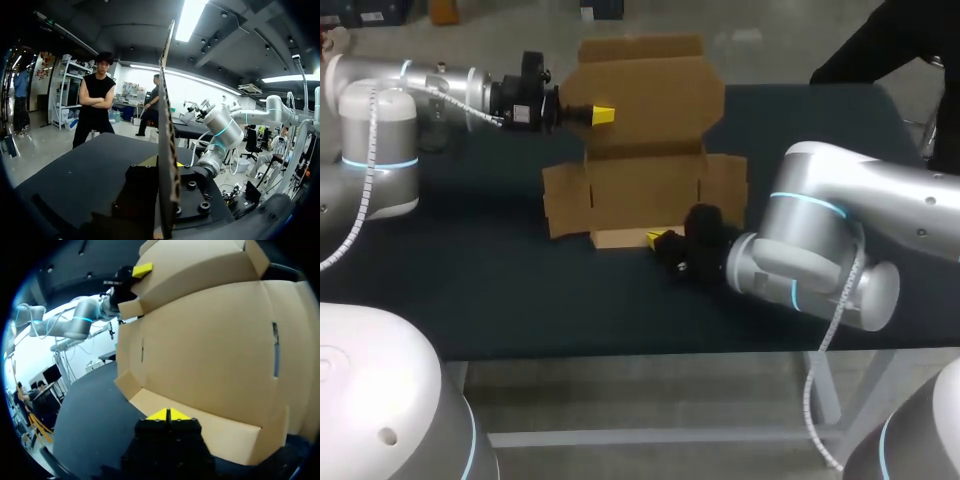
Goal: Assemble the packaging by folding the flat box into shape, placing the metal phone stand inside, and closing the box properly
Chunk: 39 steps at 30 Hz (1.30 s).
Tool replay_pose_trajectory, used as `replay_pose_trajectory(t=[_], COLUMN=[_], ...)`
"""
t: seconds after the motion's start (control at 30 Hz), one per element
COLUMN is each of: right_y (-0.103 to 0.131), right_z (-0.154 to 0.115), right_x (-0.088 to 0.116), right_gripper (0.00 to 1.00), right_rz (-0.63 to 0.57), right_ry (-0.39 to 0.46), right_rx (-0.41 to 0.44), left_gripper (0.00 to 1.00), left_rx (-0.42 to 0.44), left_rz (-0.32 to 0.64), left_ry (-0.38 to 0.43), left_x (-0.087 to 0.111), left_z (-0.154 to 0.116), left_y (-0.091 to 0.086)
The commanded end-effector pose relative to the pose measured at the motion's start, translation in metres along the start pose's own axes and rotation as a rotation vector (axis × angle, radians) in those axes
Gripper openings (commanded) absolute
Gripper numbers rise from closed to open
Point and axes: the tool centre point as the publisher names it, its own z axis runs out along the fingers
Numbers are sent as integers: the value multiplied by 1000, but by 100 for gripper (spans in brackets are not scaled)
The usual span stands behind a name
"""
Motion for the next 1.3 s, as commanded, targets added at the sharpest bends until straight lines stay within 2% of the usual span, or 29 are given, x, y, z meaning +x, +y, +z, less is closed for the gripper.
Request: replay_pose_trajectory(t=[0.03, 0.77, 1.03, 1.3], right_y=[-5, -8, -8, -8], right_z=[12, 11, 11, 11], right_x=[2, 4, 4, 4], right_gripper=[0, 0, 0, 0], right_rz=[0, 4, 4, 4], right_ry=[-13, -18, -18, -18], right_rx=[6, 8, 8, 8], left_gripper=[0, 0, 0, 0], left_rx=[0, -1, -14, -18], left_rz=[0, -1, -13, -31], left_ry=[5, 6, 24, 8], left_x=[-1, 0, 22, 45], left_z=[-1, 0, 1, 5], left_y=[1, 1, 5, 11])
